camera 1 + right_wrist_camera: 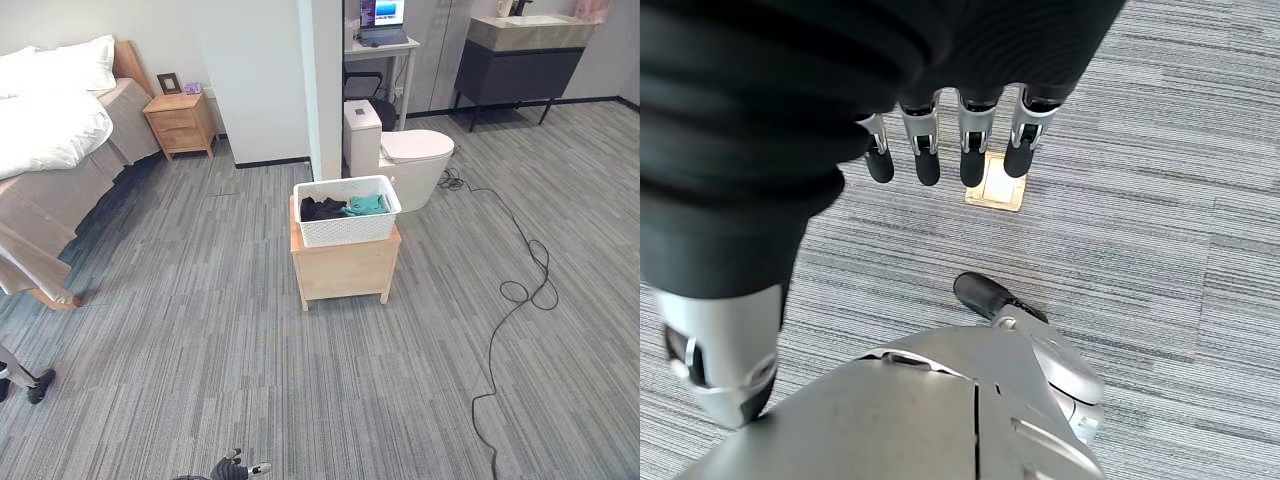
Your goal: Grab the laundry basket,head to the washer,open it,put in the laundry and shut it.
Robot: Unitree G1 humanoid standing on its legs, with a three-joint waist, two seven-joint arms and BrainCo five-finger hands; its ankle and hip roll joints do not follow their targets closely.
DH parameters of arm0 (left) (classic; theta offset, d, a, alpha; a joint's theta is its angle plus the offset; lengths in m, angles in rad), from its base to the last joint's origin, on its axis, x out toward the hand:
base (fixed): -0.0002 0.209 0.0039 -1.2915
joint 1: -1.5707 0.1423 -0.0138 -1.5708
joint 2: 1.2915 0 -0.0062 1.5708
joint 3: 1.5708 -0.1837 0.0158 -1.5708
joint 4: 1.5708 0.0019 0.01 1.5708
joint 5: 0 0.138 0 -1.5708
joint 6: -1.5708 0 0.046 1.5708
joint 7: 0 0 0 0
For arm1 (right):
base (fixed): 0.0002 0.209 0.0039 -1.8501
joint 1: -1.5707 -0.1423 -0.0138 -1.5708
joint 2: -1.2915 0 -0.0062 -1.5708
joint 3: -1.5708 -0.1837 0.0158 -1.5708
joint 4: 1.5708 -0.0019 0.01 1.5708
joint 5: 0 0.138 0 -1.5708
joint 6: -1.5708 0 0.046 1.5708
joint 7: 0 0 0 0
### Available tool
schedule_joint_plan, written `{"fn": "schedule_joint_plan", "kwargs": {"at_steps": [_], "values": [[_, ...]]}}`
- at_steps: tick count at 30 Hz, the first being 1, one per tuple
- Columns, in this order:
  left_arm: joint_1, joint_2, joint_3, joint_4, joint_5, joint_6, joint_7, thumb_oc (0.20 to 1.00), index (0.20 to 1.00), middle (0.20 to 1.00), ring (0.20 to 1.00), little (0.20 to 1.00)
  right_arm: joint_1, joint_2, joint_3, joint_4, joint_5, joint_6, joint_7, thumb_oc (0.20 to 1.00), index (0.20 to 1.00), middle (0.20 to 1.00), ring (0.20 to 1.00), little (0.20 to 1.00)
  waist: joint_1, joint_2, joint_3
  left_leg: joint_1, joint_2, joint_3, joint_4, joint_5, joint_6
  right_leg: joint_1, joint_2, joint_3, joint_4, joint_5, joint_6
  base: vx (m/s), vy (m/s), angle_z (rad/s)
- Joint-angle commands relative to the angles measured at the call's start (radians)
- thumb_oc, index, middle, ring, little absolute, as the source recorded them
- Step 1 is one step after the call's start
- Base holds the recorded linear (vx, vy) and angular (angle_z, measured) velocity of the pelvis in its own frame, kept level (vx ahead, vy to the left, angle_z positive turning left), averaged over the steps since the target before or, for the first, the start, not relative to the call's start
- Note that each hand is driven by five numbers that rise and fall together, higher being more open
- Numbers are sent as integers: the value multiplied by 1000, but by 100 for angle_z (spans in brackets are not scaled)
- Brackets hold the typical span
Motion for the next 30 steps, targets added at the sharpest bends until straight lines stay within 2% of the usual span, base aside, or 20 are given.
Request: {"fn": "schedule_joint_plan", "kwargs": {"at_steps": [1,30], "values": [[-55,21,26,47,26,-40,14,1000,1000,1000,1000,1000,-37,8,43,79,-6,-7,-12,1000,1000,1000,1000,1000,16,-53,-15,-19,24,-35,3,-21,-37,-25,-88,-21,0,51,56,0,0,0],[-53,24,37,51,9,-39,15,1000,1000,1000,1000,1000,-25,5,33,86,3,-8,-15,1000,1000,1000,1000,1000,25,-50,-8,-17,23,-48,3,-22,-40,-7,-91,-45,0,41,55,3,0,2]]}}
